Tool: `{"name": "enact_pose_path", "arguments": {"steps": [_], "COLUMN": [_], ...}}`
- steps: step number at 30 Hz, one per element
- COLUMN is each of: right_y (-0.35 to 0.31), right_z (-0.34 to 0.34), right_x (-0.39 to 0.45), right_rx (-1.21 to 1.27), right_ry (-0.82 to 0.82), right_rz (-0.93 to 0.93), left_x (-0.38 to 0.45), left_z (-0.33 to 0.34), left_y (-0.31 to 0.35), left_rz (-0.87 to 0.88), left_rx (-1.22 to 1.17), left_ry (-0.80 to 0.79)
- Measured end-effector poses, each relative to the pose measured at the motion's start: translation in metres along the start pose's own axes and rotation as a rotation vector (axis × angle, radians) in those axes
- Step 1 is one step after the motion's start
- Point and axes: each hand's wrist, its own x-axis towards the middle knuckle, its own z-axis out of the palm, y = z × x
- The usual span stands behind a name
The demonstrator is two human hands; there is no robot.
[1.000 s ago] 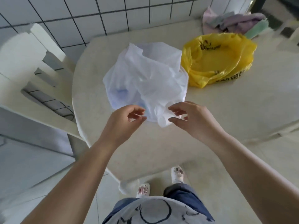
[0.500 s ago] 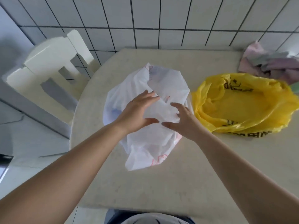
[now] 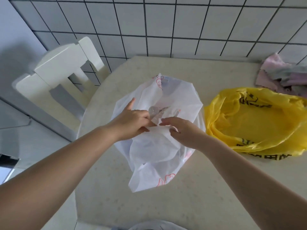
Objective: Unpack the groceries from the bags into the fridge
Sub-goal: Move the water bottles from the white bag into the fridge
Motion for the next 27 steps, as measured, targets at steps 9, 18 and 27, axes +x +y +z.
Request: {"name": "enact_pose_path", "arguments": {"steps": [9, 18, 27], "right_y": [-0.01, 0.003, 0.008], "right_z": [0.019, 0.04, 0.035], "right_x": [0.02, 0.027, 0.019], "right_rx": [-0.181, -0.548, -0.891], "right_ry": [-0.279, -0.432, -0.357], "right_rz": [-0.082, -0.138, -0.237], "left_x": [-0.049, -0.099, -0.066], "left_z": [-0.018, -0.003, -0.022], "left_y": [-0.043, -0.069, -0.013], "left_rz": [-0.189, -0.443, -0.147], "left_rx": [-0.108, -0.101, -0.22], "left_ry": [-0.227, -0.649, -0.129]}}
